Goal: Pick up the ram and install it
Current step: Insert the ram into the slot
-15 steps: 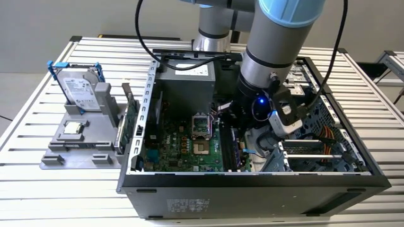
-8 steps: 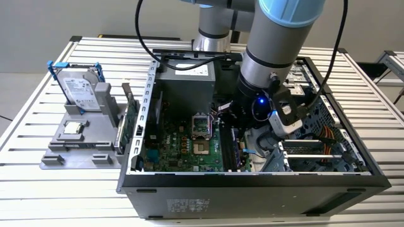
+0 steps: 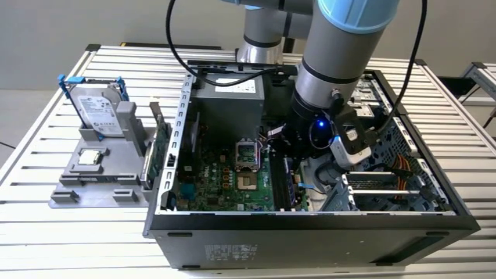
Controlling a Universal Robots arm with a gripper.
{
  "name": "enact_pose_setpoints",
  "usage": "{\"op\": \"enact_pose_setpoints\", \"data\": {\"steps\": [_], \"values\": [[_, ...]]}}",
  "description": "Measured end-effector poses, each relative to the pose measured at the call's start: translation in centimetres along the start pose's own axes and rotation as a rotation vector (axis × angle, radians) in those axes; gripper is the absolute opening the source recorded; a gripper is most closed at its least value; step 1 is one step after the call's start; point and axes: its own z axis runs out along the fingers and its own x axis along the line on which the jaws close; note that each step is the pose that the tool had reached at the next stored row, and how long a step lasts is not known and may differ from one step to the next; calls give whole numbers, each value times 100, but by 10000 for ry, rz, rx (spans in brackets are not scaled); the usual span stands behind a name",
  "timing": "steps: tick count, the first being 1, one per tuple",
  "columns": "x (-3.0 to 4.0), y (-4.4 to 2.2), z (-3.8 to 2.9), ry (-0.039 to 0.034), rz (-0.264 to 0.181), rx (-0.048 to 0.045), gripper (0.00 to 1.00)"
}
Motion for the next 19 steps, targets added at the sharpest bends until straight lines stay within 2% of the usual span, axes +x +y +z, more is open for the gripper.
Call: {"op": "enact_pose_setpoints", "data": {"steps": [9, 19], "values": [[0, 0, -1, 1, -92, 1, 0], [0, 3, 0, 19, -1730, -1, 0]]}}
